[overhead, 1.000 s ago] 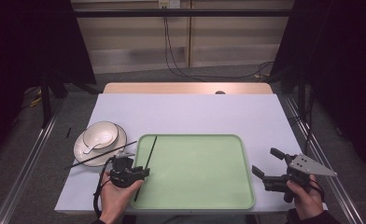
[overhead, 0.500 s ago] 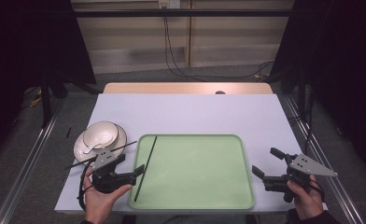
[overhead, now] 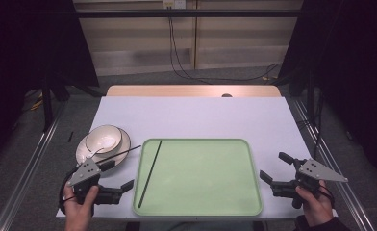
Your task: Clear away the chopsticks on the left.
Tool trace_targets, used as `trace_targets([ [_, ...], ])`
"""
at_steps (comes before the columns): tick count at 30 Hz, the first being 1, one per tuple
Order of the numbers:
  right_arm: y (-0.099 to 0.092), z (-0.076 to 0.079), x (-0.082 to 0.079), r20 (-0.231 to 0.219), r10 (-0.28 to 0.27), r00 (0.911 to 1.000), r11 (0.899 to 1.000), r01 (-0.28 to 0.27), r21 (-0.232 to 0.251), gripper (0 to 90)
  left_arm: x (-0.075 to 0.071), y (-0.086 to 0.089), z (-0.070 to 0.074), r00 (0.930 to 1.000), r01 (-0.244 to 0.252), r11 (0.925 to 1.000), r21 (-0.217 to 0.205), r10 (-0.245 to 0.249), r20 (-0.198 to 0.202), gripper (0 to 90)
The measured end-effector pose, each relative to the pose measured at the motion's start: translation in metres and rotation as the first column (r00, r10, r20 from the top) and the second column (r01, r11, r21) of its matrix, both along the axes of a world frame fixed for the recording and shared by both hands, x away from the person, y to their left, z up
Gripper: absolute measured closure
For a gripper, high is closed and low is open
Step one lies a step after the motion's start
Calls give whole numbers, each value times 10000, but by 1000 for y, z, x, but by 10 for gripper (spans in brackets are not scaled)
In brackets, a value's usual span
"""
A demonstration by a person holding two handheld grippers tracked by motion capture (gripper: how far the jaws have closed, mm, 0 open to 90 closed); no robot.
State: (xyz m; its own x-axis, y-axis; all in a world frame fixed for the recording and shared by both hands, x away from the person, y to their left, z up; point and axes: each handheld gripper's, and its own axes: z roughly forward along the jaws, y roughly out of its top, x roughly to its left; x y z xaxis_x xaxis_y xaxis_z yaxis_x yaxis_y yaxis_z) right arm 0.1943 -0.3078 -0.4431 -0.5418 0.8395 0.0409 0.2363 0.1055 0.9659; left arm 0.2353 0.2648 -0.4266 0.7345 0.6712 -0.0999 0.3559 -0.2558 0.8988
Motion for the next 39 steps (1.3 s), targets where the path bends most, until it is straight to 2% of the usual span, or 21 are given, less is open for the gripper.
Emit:
trace_targets([
  [2, 0, 0, 0, 22, -52, 10000, 10000, 52, 6, 40, -1, 8, 2, 9997, 53, 10000, 63, -54, 232, 27],
  [3, 0, 0, 0, 28, -56, 10000, 10000, 56, -3, 40, 0, 13, 3, 9995, 291, 9995, 106, -292, 98, 19],
  [5, 0, 0, 0, -33, -62, 10000, 10000, 62, 5, 40, 1, 23, 4, 9990, 429, 9991, -62, -430, -83, 20],
  [6, 0, 0, 1, 23, -27, 10000, 10000, 27, -39, 40, 1, 27, 5, 9990, 401, 9992, -2, -401, -179, 20],
  [7, 0, 0, 0, -26, -27, 10000, 10000, 27, -7, 40, 1, 31, 7, 9997, 188, 9997, 145, -185, -169, 23],
  [9, 0, 0, 0, -16, -18, 10000, 10000, 18, -16, 40, 3, 41, 9, 10000, 41, 9999, 159, -39, -78, 33],
  [11, 0, 0, 0, -6, -46, 10000, 10000, 46, -28, 40, 4, 50, 9, 9999, 64, 9996, 291, -61, -105, 36],
  [15, 0, 0, 1, 26, -50, 10000, 10000, 50, -25, 40, 8, 64, 10, 9997, -230, 9988, 430, 230, -2, 37],
  [17, 0, -1, 1, -18, -70, 10000, 10000, 70, -2, 40, 11, 72, 11, 9996, -290, 9976, 632, 293, -35, 37],
  [20, 1, -1, 1, -37, -91, 10000, 10000, 91, 35, 40, 18, 84, 14, 9982, -537, 9970, 562, 552, -254, 43],
  [23, 0, -1, 1, -36, -110, 9999, 9999, 110, 35, 40, 23, 92, 14, 9993, -289, 9962, 821, 307, -205, 46],
  [25, 0, -1, 1, -17, -65, 10000, 10000, 65, -13, 40, 27, 95, 11, 9991, -245, 9930, 1153, 283, -314, 52],
  [26, 0, -1, 1, -5, -66, 10000, 10000, 66, -55, 40, 29, 96, 10, 9984, -454, 9902, 1323, 492, -259, 71],
  [27, 0, -1, 1, -23, -59, 10000, 10000, 59, -52, 40, 32, 98, 7, 9976, -563, 9896, 1322, 610, -321, 86],
  [30, 0, -1, 1, -36, -70, 10000, 10000, 70, -53, 40, 38, 103, 5, 9986, -276, 9894, 1428, 336, -398, 140],
  [32, 0, 0, 1, -38, -61, 10000, 10000, 61, -44, 40, 44, 104, 3, 9993, -192, 9791, 2023, 251, -267, 141],
  [33, 1, 0, 1, -7, -83, 10000, 9999, 83, -57, 40, 47, 105, 3, 9991, -143, 9756, 2192, 227, -360, 142],
  [35, 2, 0, 1, -37, -89, 10000, 9999, 89, -49, 39, 52, 105, 1, 9982, -52, 9747, 2233, 184, -569, 182],
  [37, 2, 0, 1, -79, -47, 10000, 10000, 46, -76, 39, 56, 104, 0, 9980, -237, 9639, 2652, 383, -500, 218],
  [38, 2, 0, 1, -46, -42, 10000, 10000, 42, -51, 39, 58, 105, -2, 9979, -239, 9663, 2562, 385, -522, 222],
  [39, 2, 0, 1, 0, -59, 10000, 10000, 59, -62, 39, 60, 106, -3, 9986, -199, 9652, 2606, 318, -416, 251],
])
